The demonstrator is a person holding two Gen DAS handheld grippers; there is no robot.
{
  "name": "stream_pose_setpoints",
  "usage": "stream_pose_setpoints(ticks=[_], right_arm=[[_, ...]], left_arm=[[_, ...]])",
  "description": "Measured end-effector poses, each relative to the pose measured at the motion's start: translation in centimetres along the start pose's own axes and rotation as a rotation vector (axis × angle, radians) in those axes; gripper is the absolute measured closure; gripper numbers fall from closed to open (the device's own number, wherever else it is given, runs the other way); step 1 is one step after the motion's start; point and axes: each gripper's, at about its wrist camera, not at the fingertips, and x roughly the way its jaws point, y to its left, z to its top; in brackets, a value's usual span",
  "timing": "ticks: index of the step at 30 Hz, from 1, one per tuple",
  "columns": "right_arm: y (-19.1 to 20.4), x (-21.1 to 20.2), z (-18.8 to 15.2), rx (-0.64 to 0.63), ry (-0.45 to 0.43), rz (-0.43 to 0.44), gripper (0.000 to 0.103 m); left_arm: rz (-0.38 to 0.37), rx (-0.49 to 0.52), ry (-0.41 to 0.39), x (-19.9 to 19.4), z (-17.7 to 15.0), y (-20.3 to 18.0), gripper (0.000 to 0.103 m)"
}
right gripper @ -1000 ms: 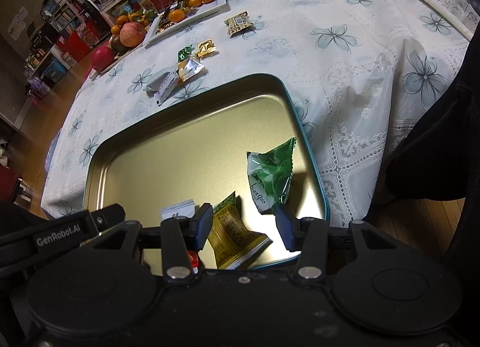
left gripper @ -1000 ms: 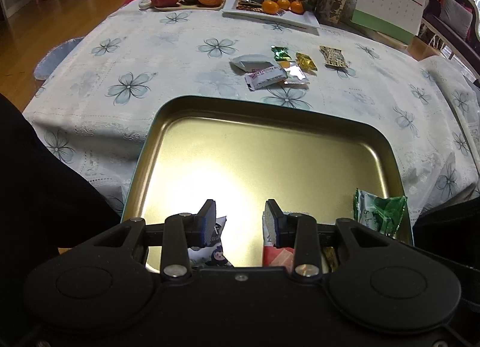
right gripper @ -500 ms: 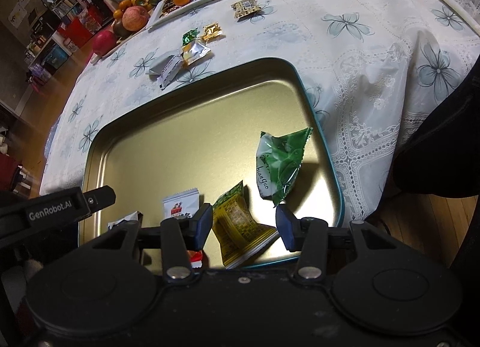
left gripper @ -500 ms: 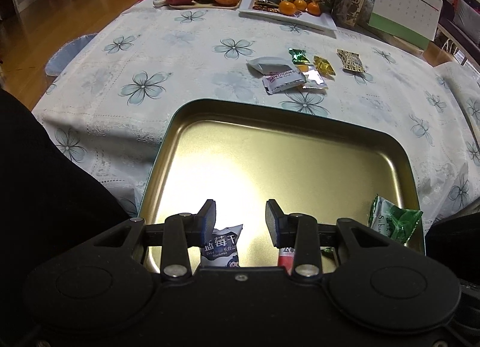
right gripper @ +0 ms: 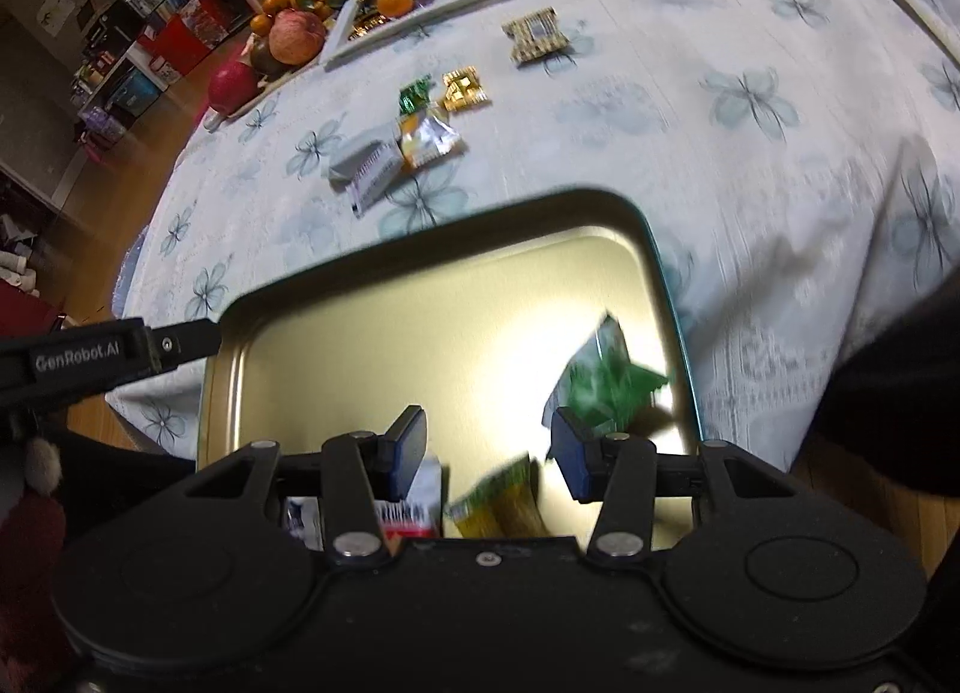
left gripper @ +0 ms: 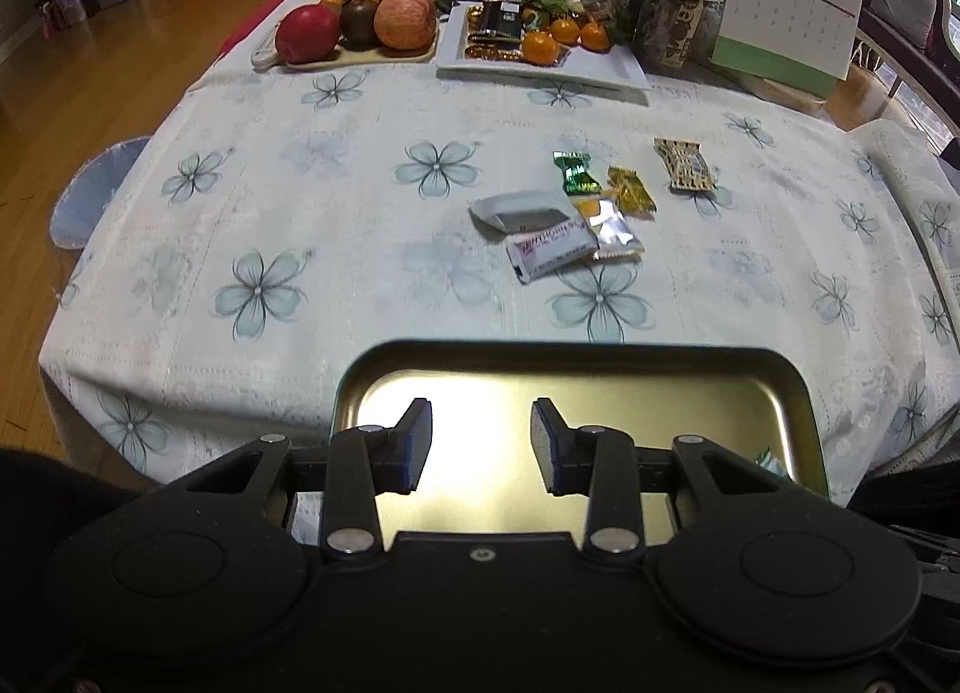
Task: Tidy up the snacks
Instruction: 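Move both tools back over the remaining snacks on the table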
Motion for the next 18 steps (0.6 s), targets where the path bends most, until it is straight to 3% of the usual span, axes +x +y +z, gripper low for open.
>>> stream_pose_setpoints(ticks=[7, 18], right_arm=[[0.6, 0.2, 6.7, -0.057, -0.01, 0.007, 0.054], [1.4, 3.4, 17.1, -0.094, -0.031, -0.048, 0.054]], left_arm=[[-0.023, 0.026, -0.009, 1.7, 5.9, 0.2, 0.058], [0.022, 0.047, -0.035, 6.2, 13.1, -0.3, 0.058]])
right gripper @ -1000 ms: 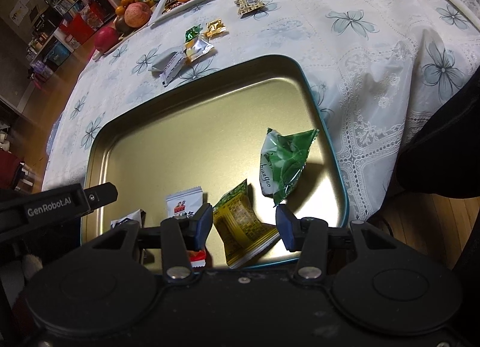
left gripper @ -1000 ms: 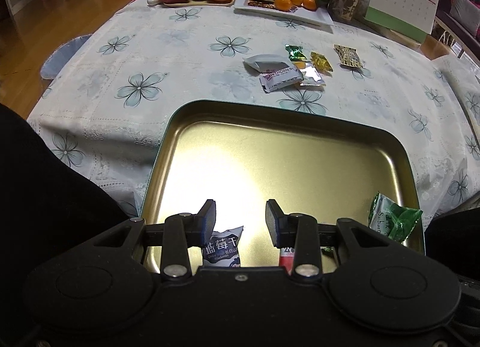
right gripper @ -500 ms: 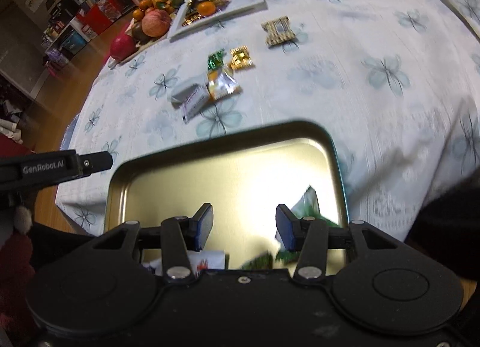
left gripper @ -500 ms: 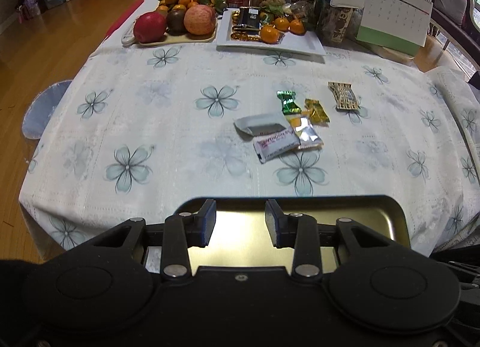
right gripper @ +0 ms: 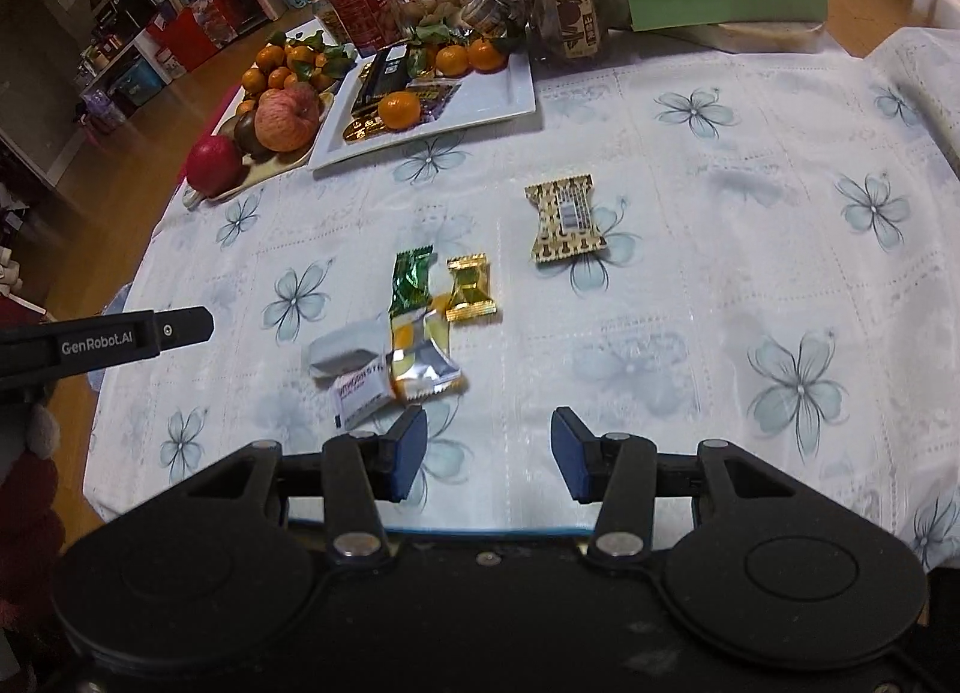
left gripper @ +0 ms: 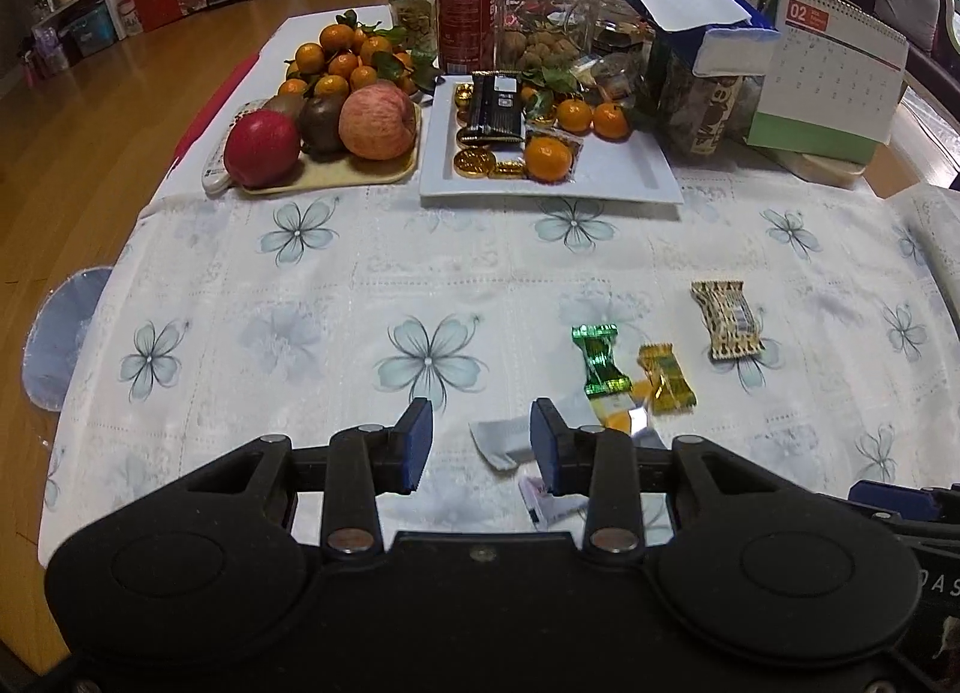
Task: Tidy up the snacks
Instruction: 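Move both tools back over the remaining snacks on the table, then lower left tool onto the white sesame crisp packet and close on it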
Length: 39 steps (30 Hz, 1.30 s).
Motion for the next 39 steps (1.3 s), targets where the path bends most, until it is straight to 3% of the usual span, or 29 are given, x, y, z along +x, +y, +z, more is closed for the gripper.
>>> stream_pose_setpoints(ticks=[5, 8, 11, 15, 19, 24, 31, 35, 39], right_arm=[[0.4, 3.1, 3.4, 0.017, 0.026, -0.02, 0.054], [0.9, 5.1, 4.7, 0.037, 0.046, -0.021, 0.054], [1.1, 6.9, 4.9, 0.05, 0.063, -0.02, 0.054], [1.1, 8.4, 4.7, 0.051, 0.098, -0.036, 0.054], [0.8, 8.0, 5.2, 0.061, 0.075, -0.037, 0.054], [-0.2, 7.4, 5.8, 0.101, 0.054, -0.035, 0.054], [-0.1, 7.3, 6.2, 0.113, 0.045, -0.021, 0.054], [0.3, 7.8, 6.4, 0.125, 0.057, -0.016, 0.054], [0.5, 7.9, 6.6, 0.118, 0.065, -0.006, 0.054]], left_arm=[[0.011, -0.024, 0.033, 2.8, 0.5, 0.7, 0.058], [0.006, 0.014, 0.137, 5.2, -0.2, 0.8, 0.06], [-0.064, 0.039, 0.224, 6.7, -0.5, 0.5, 0.06], [-0.036, 0.063, 0.235, 8.0, -0.3, -0.7, 0.06], [-0.033, 0.088, 0.277, 9.7, -0.2, -1.9, 0.06], [0.022, 0.116, 0.253, 10.3, 0.1, -2.9, 0.059], [0.009, -0.017, 0.199, 10.5, 2.9, -0.9, 0.059], [0.047, -0.045, 0.214, 11.8, 3.8, -0.5, 0.06], [-0.043, -0.024, 0.207, 10.3, 3.6, -0.8, 0.06]])
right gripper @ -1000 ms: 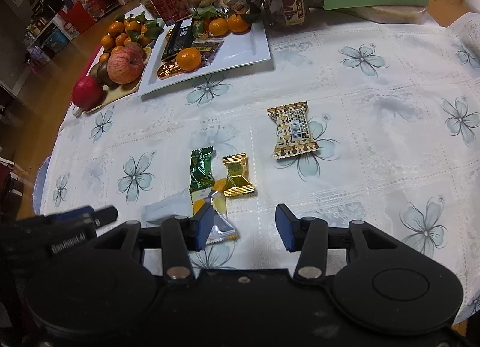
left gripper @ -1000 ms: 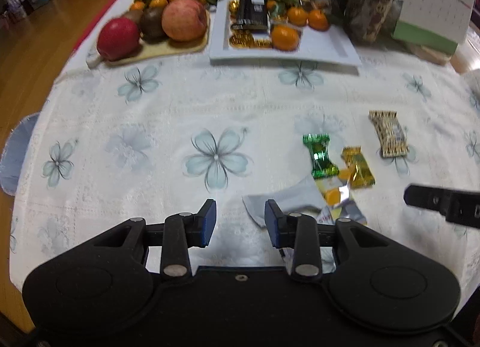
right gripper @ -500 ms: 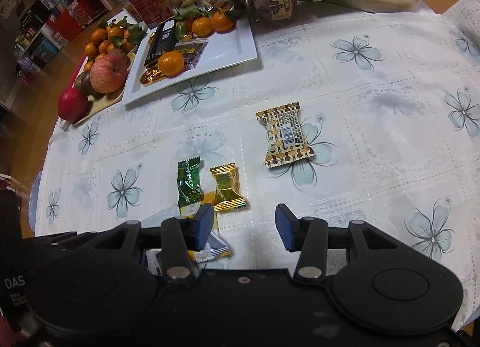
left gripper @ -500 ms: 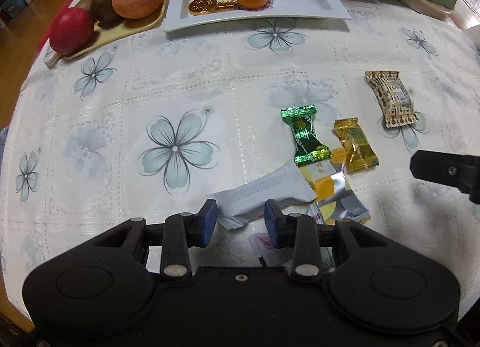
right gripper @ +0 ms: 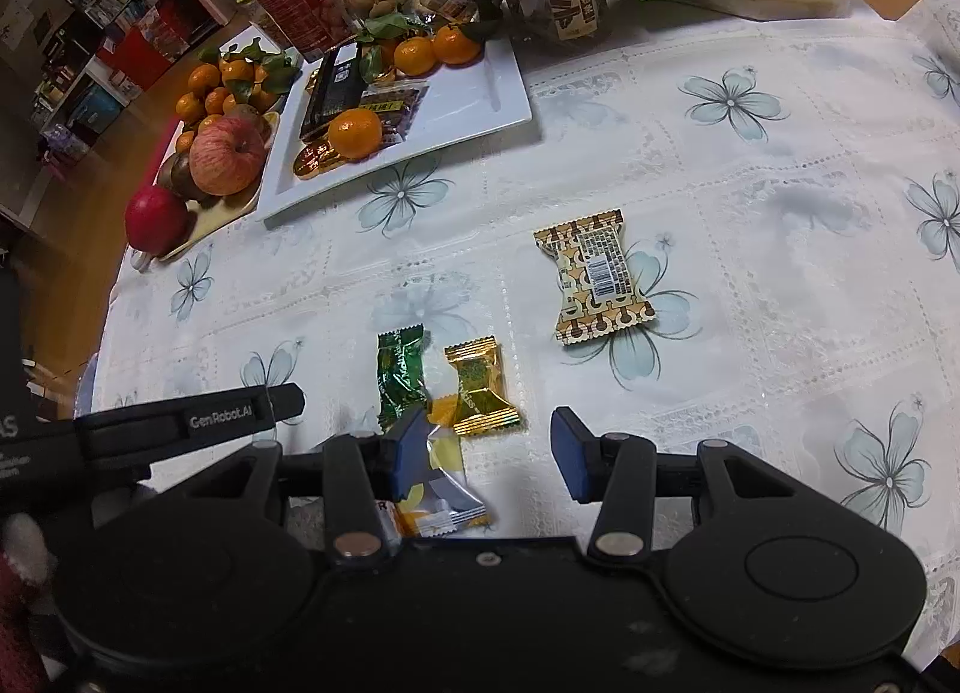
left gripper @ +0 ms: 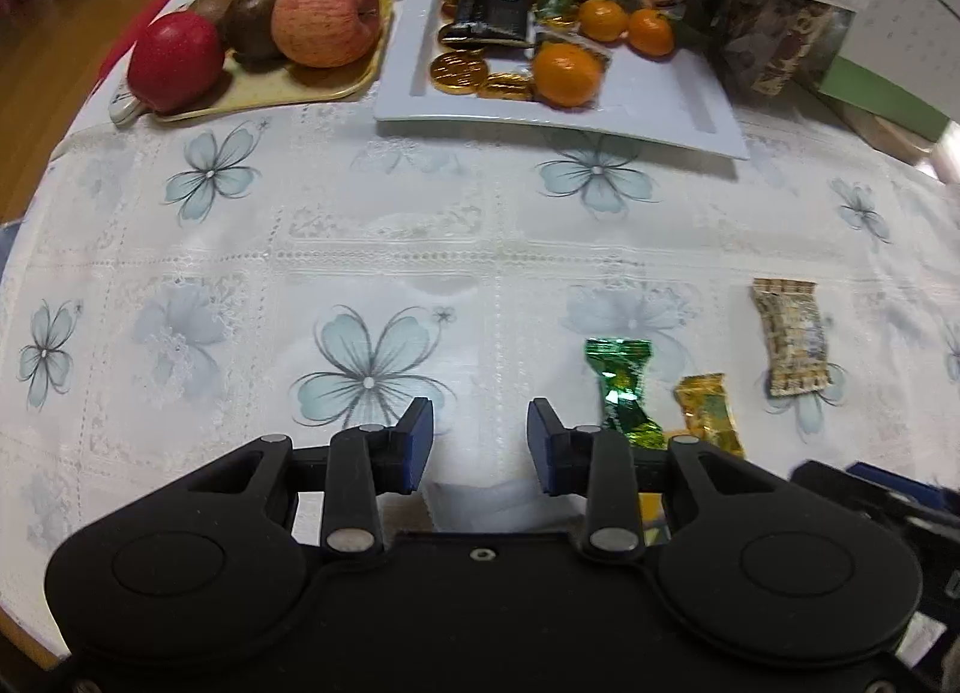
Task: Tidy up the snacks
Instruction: 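Lower left tool onto the white sesame crisp packet and close on it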
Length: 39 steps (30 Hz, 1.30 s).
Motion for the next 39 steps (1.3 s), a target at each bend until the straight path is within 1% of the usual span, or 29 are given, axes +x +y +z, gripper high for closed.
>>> stream_pose_setpoints(ticks=[1, 4, 5, 8, 10, 14, 18, 21, 22, 24, 26, 28, 30, 33, 35, 36, 37, 38, 39], right_arm=[[0.0, 0.0, 0.0, -0.002, 0.002, 0.0, 0.054], [-0.1, 0.0, 0.1, 0.006, 0.01, 0.002, 0.054], [-0.1, 0.1, 0.1, 0.009, 0.014, 0.005, 0.054], [-0.1, 0.0, -0.1, 0.004, 0.016, 0.004, 0.054], [0.0, 0.1, -0.2, -0.002, 0.018, -0.002, 0.054], [-0.1, 0.2, -0.3, -0.001, 0.025, -0.001, 0.054], [0.0, 0.3, -0.3, 0.002, 0.029, 0.0, 0.054], [0.1, 0.5, -0.5, 0.003, 0.044, 0.009, 0.054], [0.1, 0.5, -0.5, 0.001, 0.046, 0.012, 0.054], [0.0, 0.4, -0.4, 0.0, 0.045, 0.011, 0.054], [-0.2, 0.4, -0.3, 0.009, 0.046, 0.01, 0.054], [-0.4, 0.4, -0.3, 0.02, 0.055, 0.016, 0.054], [-0.3, 0.4, -0.3, 0.028, 0.066, 0.03, 0.054], [0.0, 0.5, -0.5, 0.018, 0.073, 0.035, 0.054], [0.1, 0.7, -0.7, 0.013, 0.076, 0.032, 0.054], [0.1, 0.7, -0.7, 0.015, 0.079, 0.033, 0.054], [0.1, 0.8, -0.7, 0.018, 0.082, 0.034, 0.054], [0.0, 0.8, -0.6, 0.02, 0.083, 0.035, 0.054], [-0.1, 0.7, -0.6, 0.024, 0.082, 0.036, 0.054]], left_arm=[[0.002, 0.034, -0.006, -0.3, -0.3, -0.4, 0.06], [0.055, 0.144, -0.02, -0.7, -1.7, -1.7, 0.06], [0.056, 0.165, -0.014, -0.7, -2.0, -1.9, 0.06], [0.017, 0.193, 0.03, -0.3, -2.6, -2.0, 0.06], [0.024, 0.211, 0.052, 0.2, -2.8, -2.0, 0.06], [0.057, 0.194, 0.053, 0.8, -2.7, -1.7, 0.06], [0.073, 0.129, 0.04, 1.2, -1.8, -0.8, 0.06], [0.064, 0.084, 0.06, 1.3, -1.4, -0.3, 0.06], [0.046, 0.085, 0.059, 1.0, -1.5, -0.3, 0.061], [0.018, 0.14, 0.039, 0.2, -1.9, -0.8, 0.06], [0.034, 0.221, 0.025, 0.0, -2.4, -1.6, 0.06], [0.066, 0.282, 0.043, 0.7, -3.0, -2.3, 0.06], [0.076, 0.286, 0.06, 1.4, -3.2, -2.6, 0.059], [0.054, 0.287, 0.062, 1.2, -3.0, -2.6, 0.06], [0.051, 0.256, 0.069, 1.5, -2.7, -2.3, 0.054], [0.044, 0.24, 0.068, 1.5, -2.5, -2.0, 0.054], [0.045, 0.223, 0.072, 1.4, -2.4, -1.8, 0.055], [0.041, 0.204, 0.076, 1.1, -2.3, -1.5, 0.059], [0.026, 0.206, 0.069, 0.7, -2.4, -1.3, 0.06]])
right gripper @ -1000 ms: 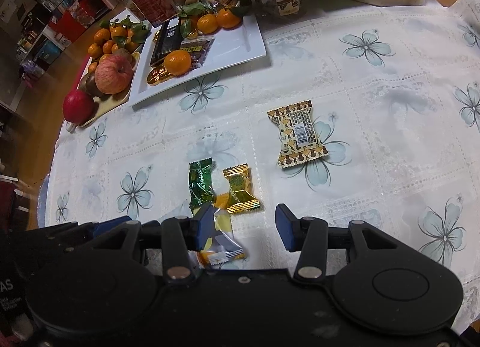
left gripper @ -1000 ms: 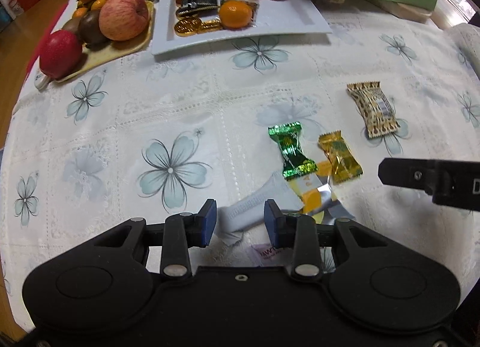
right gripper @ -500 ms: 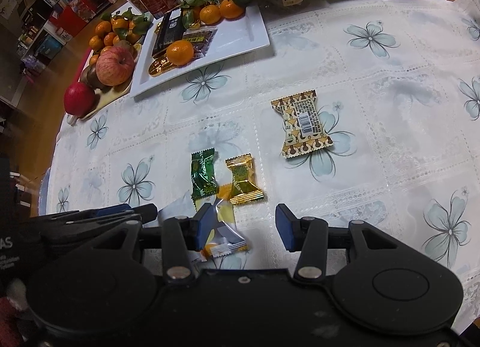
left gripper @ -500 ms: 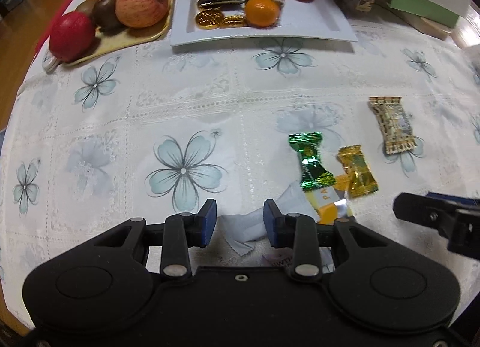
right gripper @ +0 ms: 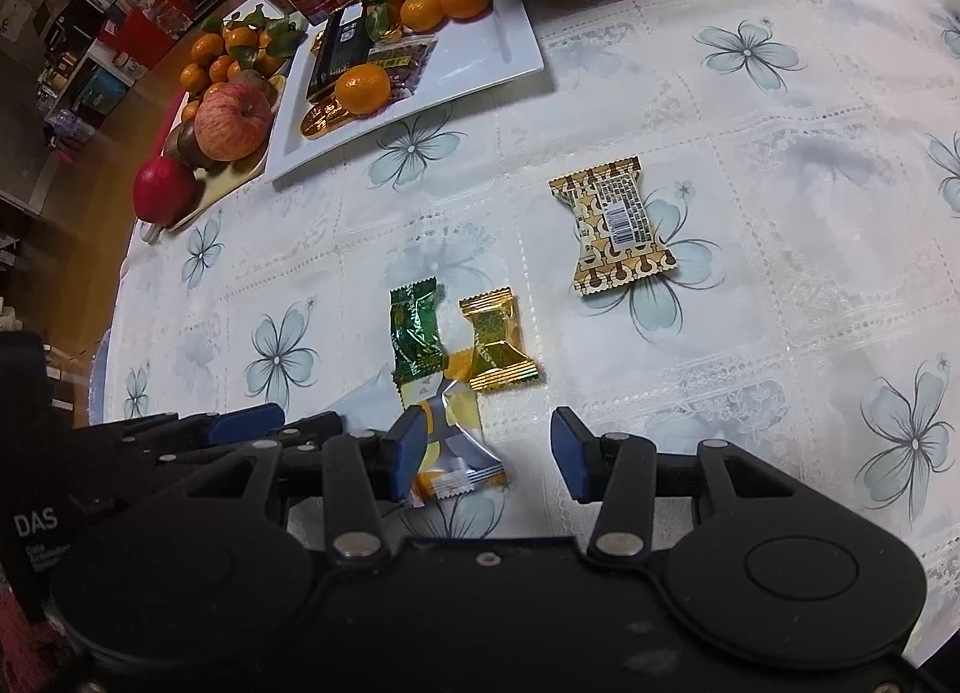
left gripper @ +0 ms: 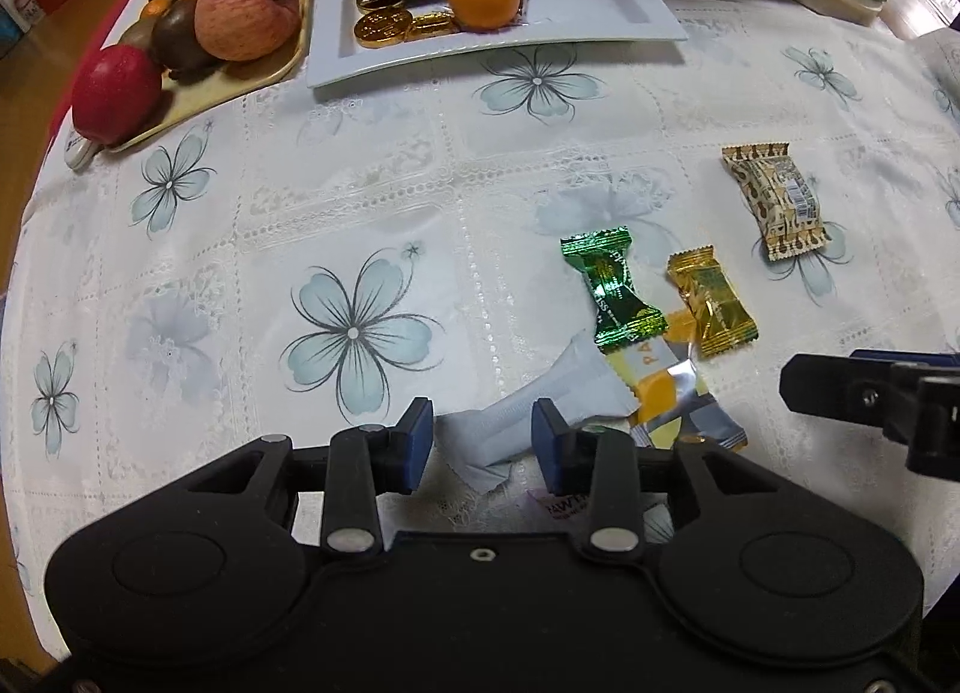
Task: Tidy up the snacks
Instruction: 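Lower left tool onto the white sesame crisp packet and close on it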
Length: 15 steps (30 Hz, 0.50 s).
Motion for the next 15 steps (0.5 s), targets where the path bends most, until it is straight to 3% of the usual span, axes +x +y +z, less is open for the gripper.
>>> stream_pose_setpoints(ticks=[4, 8, 11, 15], right_arm=[[-0.4, -0.1, 0.5, 0.016, -0.006, -0.004, 0.054], [-0.6, 0.5, 0.9, 0.035, 0.002, -0.022, 0.054], [-0.8, 0.7, 1.2, 0.048, -0.003, -0.031, 0.054], [-0.8, 1.4, 1.6, 0.051, -0.019, -0.063, 0.056]], left_arm=[[0.02, 0.093, -0.028, -0.7, -0.5, -0.8, 0.06], [0.014, 0.116, 0.034, 1.1, -0.4, -1.6, 0.059], [0.044, 0.075, 0.022, 1.5, -0.1, -1.4, 0.057], [0.028, -0.072, 0.009, 1.7, 1.2, 0.7, 0.057]])
